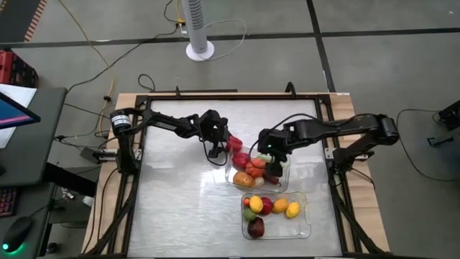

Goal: Sort produce into baskets
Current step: Put the bell pepper into the top transparent bin

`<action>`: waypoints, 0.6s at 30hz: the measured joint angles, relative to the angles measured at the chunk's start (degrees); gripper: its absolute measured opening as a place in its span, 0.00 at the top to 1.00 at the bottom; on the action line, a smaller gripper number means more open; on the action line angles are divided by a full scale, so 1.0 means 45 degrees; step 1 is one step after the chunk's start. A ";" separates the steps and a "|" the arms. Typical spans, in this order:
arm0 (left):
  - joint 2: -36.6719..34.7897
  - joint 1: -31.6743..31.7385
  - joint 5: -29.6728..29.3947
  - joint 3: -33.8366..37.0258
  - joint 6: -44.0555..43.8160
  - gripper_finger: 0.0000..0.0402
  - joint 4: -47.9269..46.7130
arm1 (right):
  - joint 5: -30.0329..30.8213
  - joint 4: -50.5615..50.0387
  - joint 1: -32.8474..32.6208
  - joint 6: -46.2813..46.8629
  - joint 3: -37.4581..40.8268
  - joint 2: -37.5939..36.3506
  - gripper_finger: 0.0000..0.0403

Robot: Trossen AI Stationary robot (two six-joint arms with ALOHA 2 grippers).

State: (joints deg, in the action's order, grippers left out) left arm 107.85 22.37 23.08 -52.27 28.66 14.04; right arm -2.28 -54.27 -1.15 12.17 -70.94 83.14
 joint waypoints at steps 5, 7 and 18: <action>-0.1545 0.0252 -0.1086 0.0009 0.0389 0.33 -0.0833 | 0.1396 -0.0245 0.0015 -0.0038 0.0000 -0.1255 0.06; -0.2327 0.0294 -0.1624 0.0000 0.0428 0.31 -0.0760 | 0.1822 -0.0240 0.0015 -0.0041 0.0000 -0.1753 0.06; -0.3575 -0.2871 -0.3201 -0.0420 -0.0316 0.28 -0.0892 | 0.2205 0.0920 0.0044 0.0271 0.2136 -0.3534 0.06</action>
State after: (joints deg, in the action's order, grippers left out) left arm 91.77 9.45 8.67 -54.16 27.24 10.03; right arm 7.64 -50.13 -0.95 13.39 -61.33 67.24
